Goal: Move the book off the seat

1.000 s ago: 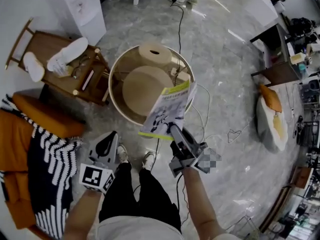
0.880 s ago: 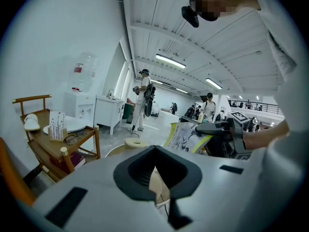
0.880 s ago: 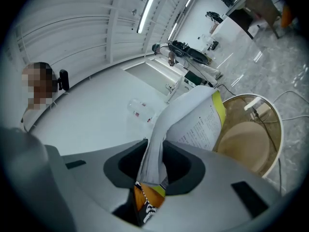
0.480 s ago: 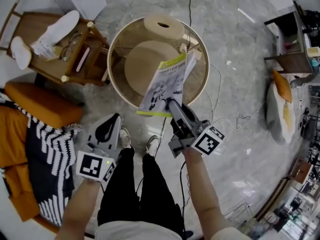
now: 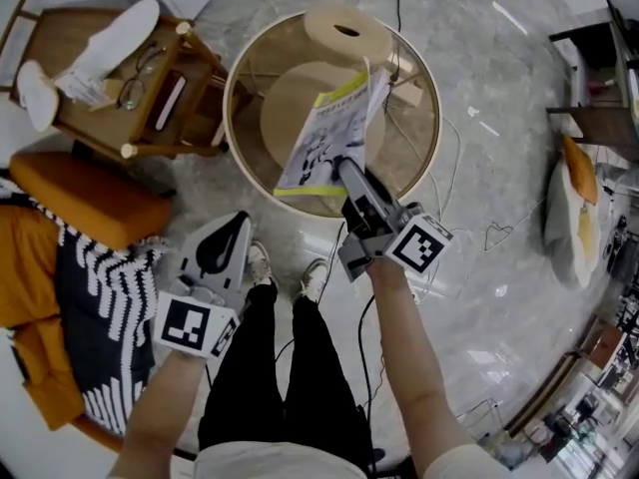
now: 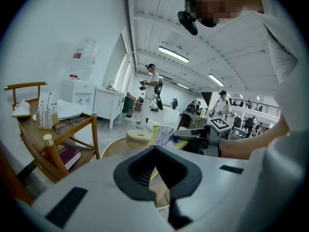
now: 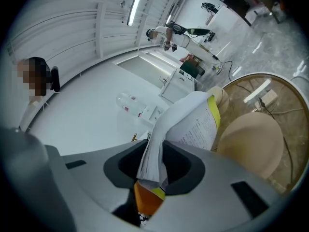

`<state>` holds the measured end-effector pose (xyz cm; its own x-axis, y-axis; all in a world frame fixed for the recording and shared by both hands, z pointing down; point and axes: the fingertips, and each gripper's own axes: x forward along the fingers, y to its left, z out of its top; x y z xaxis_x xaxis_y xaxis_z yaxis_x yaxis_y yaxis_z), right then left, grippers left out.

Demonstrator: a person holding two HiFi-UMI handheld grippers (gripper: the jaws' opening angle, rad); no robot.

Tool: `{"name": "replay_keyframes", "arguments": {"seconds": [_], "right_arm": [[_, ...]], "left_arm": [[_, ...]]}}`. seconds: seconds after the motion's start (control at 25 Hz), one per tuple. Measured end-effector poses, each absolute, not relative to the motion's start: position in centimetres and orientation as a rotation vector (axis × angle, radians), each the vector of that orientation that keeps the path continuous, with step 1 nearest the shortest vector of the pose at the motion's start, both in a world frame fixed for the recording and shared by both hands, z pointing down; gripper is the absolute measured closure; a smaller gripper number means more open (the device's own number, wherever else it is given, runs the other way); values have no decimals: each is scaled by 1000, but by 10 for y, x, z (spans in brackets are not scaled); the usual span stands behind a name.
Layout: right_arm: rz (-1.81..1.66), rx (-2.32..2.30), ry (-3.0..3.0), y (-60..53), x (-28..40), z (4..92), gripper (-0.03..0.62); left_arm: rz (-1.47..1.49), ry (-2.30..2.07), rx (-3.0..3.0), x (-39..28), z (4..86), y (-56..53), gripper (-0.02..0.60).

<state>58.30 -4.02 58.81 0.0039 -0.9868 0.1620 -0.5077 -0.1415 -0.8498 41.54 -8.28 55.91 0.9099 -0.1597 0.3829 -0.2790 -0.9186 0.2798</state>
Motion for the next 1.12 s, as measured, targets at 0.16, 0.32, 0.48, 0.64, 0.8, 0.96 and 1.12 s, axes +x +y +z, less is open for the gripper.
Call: {"name": "replay_keyframes", "arguments": {"seconds": [0.16, 0.32, 0.48, 0.64, 0.8, 0.96, 1.12], "right_arm": [[-1042, -1717, 1581, -60, 589, 593, 484], [-1032, -1712, 1556, -71, 596, 599, 484], [-1079, -1740, 1526, -70, 598, 624, 485], [-1191, -1772, 1454, -54, 595, 665, 487], [-1203, -1779, 1395, -38, 592, 682, 487], [-1273, -1824, 1321, -19, 590, 709, 484], [-1392, -1884, 1219, 6, 589, 745, 478]], "left_arm": [[514, -325, 2734, 415, 562, -87, 566], [524, -341, 2723, 408, 569, -90, 566], [531, -352, 2714, 402, 573, -92, 566], [529, -355, 2713, 400, 571, -93, 566], [539, -367, 2687, 397, 576, -94, 566], [540, -355, 2692, 396, 579, -90, 566], [537, -336, 2702, 398, 578, -85, 566]]}}
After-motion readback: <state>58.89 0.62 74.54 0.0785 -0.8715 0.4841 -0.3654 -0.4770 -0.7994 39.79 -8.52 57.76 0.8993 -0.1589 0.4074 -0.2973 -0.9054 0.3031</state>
